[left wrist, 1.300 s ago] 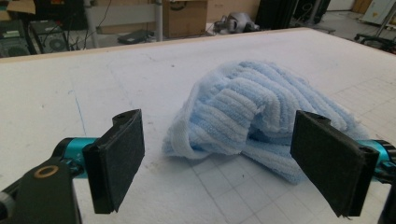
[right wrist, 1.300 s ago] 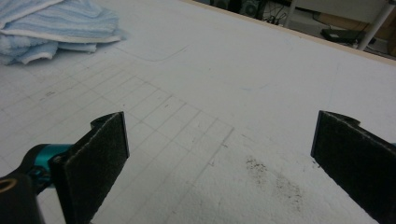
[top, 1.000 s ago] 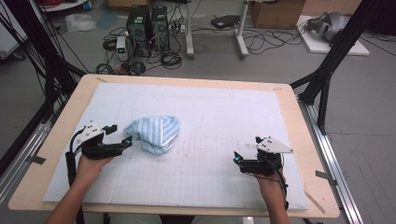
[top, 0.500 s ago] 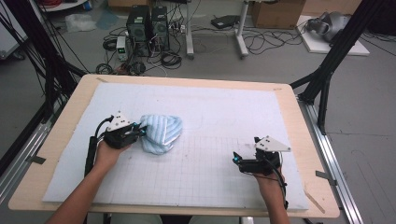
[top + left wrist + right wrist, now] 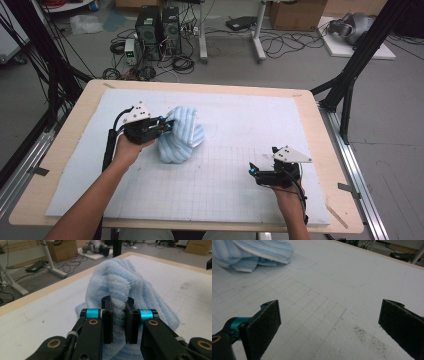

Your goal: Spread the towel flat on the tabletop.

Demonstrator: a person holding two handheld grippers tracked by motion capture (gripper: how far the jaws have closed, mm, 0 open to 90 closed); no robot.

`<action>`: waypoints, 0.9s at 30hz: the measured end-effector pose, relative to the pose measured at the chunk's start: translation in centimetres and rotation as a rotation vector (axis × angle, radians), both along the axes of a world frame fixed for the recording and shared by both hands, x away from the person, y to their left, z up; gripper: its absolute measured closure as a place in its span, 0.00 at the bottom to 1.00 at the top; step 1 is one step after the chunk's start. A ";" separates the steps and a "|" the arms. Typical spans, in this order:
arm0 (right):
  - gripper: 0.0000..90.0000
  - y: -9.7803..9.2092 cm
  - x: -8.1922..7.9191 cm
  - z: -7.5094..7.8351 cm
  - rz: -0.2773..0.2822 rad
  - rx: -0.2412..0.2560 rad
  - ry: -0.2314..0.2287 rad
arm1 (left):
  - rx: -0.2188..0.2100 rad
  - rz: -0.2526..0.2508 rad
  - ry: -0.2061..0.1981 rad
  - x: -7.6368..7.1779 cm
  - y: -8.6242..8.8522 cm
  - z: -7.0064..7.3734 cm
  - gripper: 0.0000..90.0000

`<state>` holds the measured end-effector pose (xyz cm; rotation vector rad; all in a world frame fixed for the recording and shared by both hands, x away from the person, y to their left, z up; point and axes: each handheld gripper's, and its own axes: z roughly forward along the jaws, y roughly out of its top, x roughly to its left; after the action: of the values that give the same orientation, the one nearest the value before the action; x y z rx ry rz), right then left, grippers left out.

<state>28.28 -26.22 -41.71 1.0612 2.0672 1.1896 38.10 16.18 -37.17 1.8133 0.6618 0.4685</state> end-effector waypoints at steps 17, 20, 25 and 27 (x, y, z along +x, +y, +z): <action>0.04 -0.7 0.2 -0.2 -0.062 -0.006 0.007 | 0.038 -0.144 0.078 1.7 -10.0 0.0 0.86; 0.04 -1.2 0.2 -0.3 -0.105 -0.001 0.012 | 0.034 -0.148 0.080 1.4 -11.2 -0.7 0.70; 0.04 -1.7 0.0 -0.2 -0.131 0.014 0.010 | -0.012 -0.057 0.057 1.6 -10.4 -0.3 0.45; 0.04 -1.7 0.0 -0.2 -0.125 0.019 0.017 | -0.042 -0.029 0.050 1.6 -9.2 0.1 0.41</action>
<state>28.30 -27.90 -41.90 1.1955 1.9746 1.1439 39.69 6.98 -37.05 1.7977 0.6736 0.3887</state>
